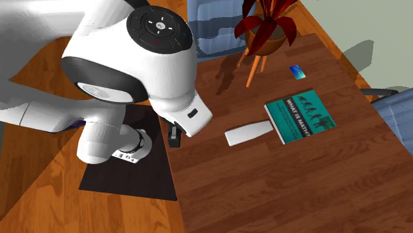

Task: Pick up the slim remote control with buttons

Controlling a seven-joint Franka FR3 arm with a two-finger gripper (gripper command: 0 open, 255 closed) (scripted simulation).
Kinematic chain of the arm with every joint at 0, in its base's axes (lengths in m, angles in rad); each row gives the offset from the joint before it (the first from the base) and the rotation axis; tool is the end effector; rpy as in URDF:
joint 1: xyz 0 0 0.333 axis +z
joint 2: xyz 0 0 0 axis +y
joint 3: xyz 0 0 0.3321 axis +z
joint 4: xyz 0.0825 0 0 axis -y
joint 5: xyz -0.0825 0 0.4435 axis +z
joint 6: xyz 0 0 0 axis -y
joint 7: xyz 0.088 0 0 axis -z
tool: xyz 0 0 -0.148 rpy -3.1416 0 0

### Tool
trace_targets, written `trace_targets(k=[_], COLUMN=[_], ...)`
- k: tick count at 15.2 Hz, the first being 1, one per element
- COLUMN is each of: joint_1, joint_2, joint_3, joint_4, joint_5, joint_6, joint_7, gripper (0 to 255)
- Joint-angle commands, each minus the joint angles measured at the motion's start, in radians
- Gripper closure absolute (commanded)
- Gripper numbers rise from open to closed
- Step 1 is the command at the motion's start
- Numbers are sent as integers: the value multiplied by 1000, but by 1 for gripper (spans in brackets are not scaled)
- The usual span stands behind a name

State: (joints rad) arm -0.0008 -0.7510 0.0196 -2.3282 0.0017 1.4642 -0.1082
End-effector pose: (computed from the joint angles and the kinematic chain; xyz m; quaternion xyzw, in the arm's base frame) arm 0.3484 0.0079 0.5547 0.9966 0.0604 -0.0567 0.0032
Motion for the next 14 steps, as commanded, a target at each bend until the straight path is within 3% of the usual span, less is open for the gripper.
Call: trace_targets(k=[1, 14], joint_1=[0, 44], joint_2=[0, 397], joint_3=[0, 15], joint_4=[0, 52], joint_5=[0, -1], joint_6=[0, 400], joint_7=[0, -91], gripper=[0, 0])
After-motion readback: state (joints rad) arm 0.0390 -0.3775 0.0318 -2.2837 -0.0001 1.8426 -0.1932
